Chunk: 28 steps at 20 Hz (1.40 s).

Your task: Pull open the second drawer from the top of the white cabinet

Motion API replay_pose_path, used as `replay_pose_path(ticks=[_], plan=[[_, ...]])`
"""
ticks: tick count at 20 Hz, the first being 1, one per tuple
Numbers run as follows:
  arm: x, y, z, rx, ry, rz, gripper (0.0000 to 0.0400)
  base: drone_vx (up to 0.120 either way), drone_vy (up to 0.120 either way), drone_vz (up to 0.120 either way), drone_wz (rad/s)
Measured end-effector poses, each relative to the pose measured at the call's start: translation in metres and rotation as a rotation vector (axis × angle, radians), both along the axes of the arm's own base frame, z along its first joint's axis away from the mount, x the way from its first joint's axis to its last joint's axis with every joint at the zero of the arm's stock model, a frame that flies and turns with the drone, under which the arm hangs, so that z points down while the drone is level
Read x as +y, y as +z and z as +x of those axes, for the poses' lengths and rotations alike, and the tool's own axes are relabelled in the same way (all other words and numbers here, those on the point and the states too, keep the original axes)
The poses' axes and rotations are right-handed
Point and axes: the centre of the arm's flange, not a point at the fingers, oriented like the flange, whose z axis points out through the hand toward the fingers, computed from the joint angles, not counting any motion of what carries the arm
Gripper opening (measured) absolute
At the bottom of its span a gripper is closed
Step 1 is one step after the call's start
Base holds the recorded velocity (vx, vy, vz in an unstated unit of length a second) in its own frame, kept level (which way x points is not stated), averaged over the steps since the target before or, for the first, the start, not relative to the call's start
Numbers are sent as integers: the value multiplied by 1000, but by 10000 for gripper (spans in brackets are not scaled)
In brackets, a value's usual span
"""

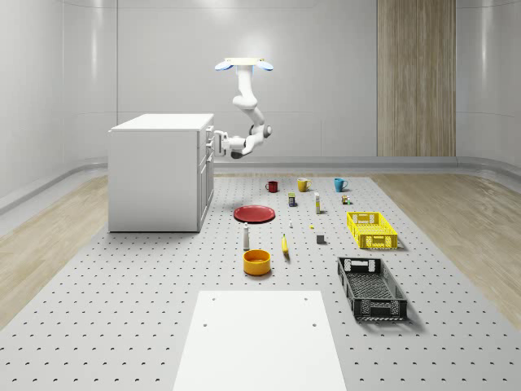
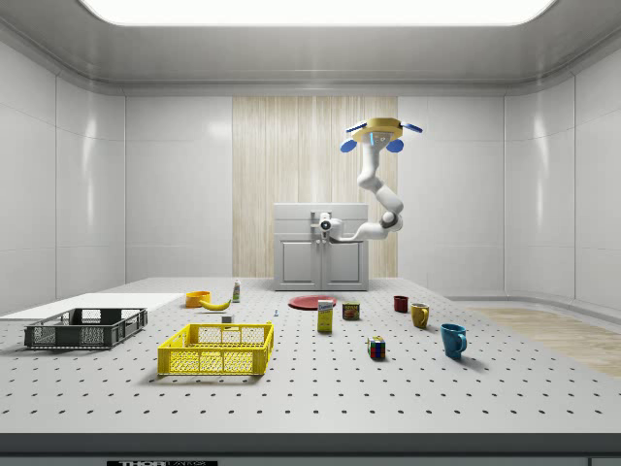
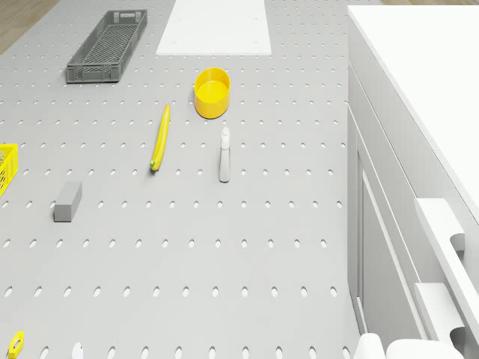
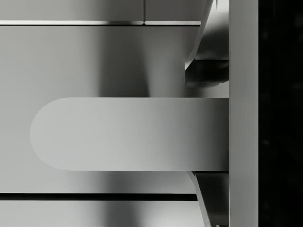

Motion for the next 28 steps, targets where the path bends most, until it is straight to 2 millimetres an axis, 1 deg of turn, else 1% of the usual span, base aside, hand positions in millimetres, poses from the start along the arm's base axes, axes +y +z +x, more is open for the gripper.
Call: replay_pose_path(ticks=[1,4,6,7,8,10,12,13,15,18,20,22,28], plan=[[0,3,-1,20,1,-8,175,0,0,0,0],[0,1,0,9,1,-9,152,0,0,0,0],[-1,5,-1,40,1,-21,185,0,0,0,0],[-2,-1,1,-15,1,-16,165,0,0,0,0],[-3,-1,2,-17,1,-12,150,0,0,0,0],[-6,-1,1,-12,1,-9,136,0,0,0,0],[-8,-1,1,9,1,-10,137,0,0,0,0],[-10,2,0,10,1,-17,152,0,0,0,0],[-10,-1,1,-12,0,-10,135,0,0,0,0],[-14,0,1,19,1,-13,140,0,0,0,0],[-15,-6,3,-19,1,-4,128,0,0,0,0],[-17,-4,2,-14,1,-3,117,0,0,0,0],[-28,-2,2,-1,1,-7,129,0,0,0,0]])
